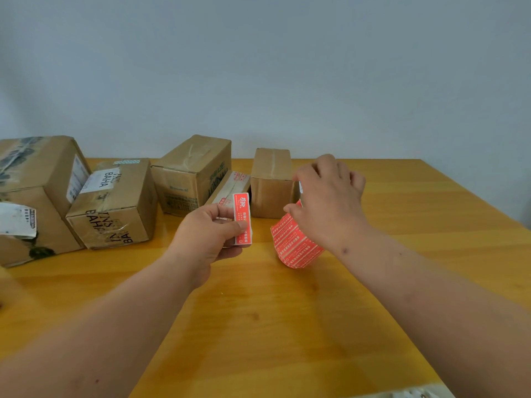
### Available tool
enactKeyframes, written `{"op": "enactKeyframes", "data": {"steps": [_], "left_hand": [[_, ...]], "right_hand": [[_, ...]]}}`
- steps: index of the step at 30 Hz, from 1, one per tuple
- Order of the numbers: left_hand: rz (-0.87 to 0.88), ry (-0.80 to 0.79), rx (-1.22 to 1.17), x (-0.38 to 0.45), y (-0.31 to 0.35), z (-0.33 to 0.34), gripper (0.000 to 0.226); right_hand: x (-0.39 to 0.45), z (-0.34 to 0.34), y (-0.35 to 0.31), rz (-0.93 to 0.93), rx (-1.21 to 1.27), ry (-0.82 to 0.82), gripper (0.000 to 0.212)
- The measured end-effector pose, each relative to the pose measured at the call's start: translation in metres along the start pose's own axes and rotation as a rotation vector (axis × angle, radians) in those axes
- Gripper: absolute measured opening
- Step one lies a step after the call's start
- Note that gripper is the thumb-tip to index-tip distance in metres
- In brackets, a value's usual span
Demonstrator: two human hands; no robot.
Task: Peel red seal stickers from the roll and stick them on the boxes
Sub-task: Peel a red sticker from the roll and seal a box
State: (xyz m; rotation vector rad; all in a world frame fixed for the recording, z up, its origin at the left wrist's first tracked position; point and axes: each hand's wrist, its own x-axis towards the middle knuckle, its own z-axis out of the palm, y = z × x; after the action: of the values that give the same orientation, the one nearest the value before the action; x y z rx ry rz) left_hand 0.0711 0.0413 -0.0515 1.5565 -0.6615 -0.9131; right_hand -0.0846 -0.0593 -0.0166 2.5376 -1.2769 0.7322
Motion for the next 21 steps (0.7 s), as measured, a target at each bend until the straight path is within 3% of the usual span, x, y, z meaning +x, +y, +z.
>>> {"op": "enactKeyframes", "data": {"steps": [11,14,21], "left_hand": [[0.019,-0.039,0.016,-0.004,0.006,-0.002,0.012],[0.027,-0.038,-0.007,-0.004,0.006,-0.006,0.016],[0.046,-0.015,-0.054,-0.009,0.007,-0.011,0.019]], "right_hand": [[-0.005,-0.013,-0.022,-0.112,0.286,-0.034,0.015],[-0.009,-0.022,-0.032,-0.086,0.442,-0.132,0.014],[-0.019,-0.034,-0.046,0.059,0.484,-0.387,0.023]]}}
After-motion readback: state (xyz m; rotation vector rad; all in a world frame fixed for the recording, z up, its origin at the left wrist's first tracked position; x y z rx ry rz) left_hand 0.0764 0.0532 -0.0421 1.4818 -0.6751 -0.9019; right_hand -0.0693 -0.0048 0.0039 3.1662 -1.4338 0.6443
